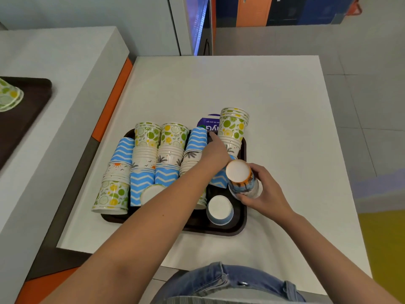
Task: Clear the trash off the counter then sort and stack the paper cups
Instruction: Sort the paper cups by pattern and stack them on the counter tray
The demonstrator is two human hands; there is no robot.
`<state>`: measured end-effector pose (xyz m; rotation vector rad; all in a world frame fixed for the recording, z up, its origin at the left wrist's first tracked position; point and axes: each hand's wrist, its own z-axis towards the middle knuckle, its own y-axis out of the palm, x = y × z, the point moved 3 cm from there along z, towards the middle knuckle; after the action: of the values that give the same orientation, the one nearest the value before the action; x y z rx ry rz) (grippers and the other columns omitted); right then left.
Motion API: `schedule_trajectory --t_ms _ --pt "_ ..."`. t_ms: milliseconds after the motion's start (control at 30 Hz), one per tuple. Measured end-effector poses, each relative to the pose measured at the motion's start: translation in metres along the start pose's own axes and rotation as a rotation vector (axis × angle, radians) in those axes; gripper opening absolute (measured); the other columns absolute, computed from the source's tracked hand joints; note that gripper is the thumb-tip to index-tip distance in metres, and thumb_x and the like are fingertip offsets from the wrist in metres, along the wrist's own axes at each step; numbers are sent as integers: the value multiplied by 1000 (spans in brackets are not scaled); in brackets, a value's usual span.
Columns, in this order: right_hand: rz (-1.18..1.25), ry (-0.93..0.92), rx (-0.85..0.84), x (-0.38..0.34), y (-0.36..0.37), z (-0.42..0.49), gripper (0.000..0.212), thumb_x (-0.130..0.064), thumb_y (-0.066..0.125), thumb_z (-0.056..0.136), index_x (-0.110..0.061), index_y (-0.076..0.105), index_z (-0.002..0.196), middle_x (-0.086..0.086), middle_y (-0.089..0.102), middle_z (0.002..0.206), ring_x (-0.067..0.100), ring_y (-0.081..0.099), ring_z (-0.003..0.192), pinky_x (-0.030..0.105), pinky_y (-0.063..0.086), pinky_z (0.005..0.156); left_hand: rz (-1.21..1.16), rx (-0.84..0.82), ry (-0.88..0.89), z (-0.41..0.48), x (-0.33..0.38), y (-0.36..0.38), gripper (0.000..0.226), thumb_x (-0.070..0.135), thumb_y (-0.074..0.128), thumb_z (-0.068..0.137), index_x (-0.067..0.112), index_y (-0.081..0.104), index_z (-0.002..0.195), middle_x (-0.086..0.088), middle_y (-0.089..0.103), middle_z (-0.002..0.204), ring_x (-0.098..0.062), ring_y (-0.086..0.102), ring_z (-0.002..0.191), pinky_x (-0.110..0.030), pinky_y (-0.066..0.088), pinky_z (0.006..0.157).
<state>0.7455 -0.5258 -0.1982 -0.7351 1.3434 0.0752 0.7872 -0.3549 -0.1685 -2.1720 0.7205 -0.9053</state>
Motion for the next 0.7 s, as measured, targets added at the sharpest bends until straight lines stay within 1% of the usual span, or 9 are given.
schedule_trajectory --t_ms 33,100,267,367,433,467,533,600,700 --pt "5 4 2 0 0 -1 69 -22 79 63 -40 43 119 -19 54 118 -9 52 108 5 40 88 5 27 -4 1 -1 2 97 16 62 90 -1 -14 148 -21 56 126 -32 59 109 -33 43 74" --pt "10 11 2 2 0 -2 69 -24 78 63 -42 42 119 -19 53 119 -9 52 109 5 40 89 2 55 -17 2 -4 7 96 16 60 91 0 -16 148 -20 57 125 -31 60 108 -33 42 73" --pt "19 14 -4 2 -1 -1 68 -24 77 62 -43 42 117 -20 53 118 -11 51 109 4 39 89 -114 29 -63 -1 -8 12 116 29 73 81 3 -18 148 -21 55 126 -33 57 112 -40 47 89" --pt "34 16 -5 2 0 -1 66 -30 75 62 -43 43 118 -19 53 118 -11 51 109 4 38 90 -174 31 -93 -4 -9 11 118 31 76 78 3 -15 149 -19 50 134 -32 52 120 -40 43 95" --pt "35 25 -4 3 0 -1 68 -26 77 62 -44 42 118 -19 53 118 -11 51 109 5 39 90 -222 33 -104 -7 -10 10 118 33 77 77 2 -11 150 -18 45 140 -32 48 126 -39 41 98" --pt "31 28 -4 5 0 -1 71 -22 79 62 -44 42 118 -19 53 119 -11 51 110 6 40 90 -237 37 -107 -9 -11 10 115 34 77 77 1 -5 150 -18 43 141 -31 47 127 -39 41 98" --pt "23 28 -9 7 1 0 75 -15 82 63 -45 41 119 -19 53 120 -9 51 111 7 41 91 -240 62 -111 -13 -12 9 95 34 77 76 0 21 144 -17 48 135 -30 51 121 -36 44 89" --pt "18 33 -11 8 2 0 74 -18 81 64 -47 40 119 -20 52 120 -9 51 111 8 41 91 -247 96 -115 -16 -14 8 70 35 78 74 1 43 125 -15 55 121 -28 56 110 -34 45 79" --pt "26 47 -9 6 2 0 69 -32 75 62 -47 40 119 -21 53 121 -9 51 111 6 40 90 -273 118 -118 -18 -16 10 54 30 77 76 0 51 112 -16 59 112 -29 58 104 -36 48 79"
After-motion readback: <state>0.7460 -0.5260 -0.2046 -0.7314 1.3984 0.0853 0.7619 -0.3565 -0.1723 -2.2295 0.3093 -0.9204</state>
